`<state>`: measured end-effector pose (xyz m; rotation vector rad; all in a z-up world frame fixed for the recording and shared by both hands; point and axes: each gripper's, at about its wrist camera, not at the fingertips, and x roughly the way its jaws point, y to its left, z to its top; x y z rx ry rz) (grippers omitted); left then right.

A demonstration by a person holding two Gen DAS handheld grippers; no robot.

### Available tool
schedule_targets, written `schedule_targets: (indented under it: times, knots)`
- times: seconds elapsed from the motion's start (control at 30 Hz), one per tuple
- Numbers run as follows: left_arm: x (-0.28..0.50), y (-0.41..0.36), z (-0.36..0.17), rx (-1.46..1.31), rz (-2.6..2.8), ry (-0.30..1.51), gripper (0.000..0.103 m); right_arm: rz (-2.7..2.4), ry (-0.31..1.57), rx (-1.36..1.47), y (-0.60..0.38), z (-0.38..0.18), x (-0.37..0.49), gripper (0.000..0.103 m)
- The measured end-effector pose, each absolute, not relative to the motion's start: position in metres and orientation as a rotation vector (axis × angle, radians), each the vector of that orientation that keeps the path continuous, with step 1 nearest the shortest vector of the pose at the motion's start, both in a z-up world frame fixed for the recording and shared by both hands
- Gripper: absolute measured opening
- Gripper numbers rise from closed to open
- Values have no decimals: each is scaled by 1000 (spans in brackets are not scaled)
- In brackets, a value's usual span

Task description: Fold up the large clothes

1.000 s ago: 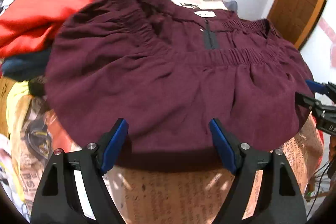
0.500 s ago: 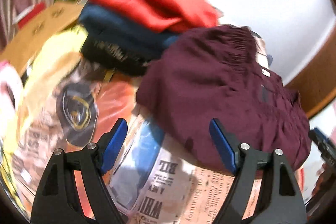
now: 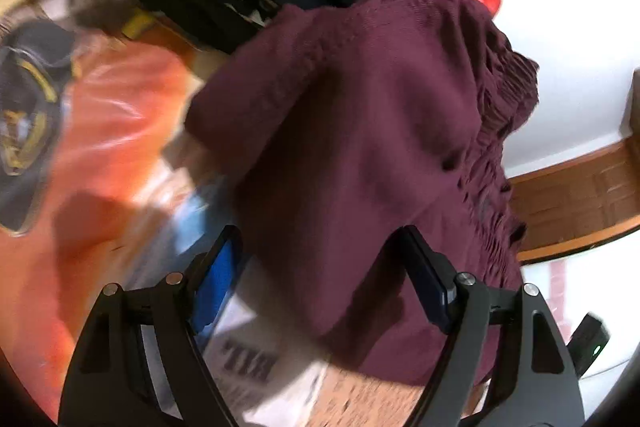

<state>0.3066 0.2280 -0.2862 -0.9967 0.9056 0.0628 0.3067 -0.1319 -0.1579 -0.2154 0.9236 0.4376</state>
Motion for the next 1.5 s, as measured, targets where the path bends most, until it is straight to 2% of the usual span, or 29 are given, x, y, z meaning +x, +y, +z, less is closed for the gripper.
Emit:
schedule_targets:
  times: [0.3,0.37,0.43,0.47,0.53,0.63,1.0,1.17,1.33,1.5]
  knots:
    - [333,223,-298,-1091,95,822,81,438,939,-200,-132,-158,310,69]
    - [329,219,-294,-1085,117,808,71,432,945,-203,-131,-157,310,69]
    - [324,212,-285,-1077,129,800,50,425,954,-203,-132,-155,309,69]
    - [322,208,-279,-1063,143,805,46,424,957,-202,-132,-153,308,69]
    - [318,202,-265,-1024,166,810,30,427,961,-200,-133,-150,305,69]
    - [307,191,-234,-971,172,775,17,430,951,-208,-135,-142,299,69]
    - [255,156,-103,-749,90,539,13,535,876,-176,-120,-94,281,69]
    - [237,149,-60,-633,143,432,12,646,928,-166,-89,-107,280,69]
    - [235,153,-50,-515,247,418,12,795,1086,-33,-54,-149,290,74]
    - [251,147,-77,-457,294,506,12,820,1237,-3,-25,-195,300,74]
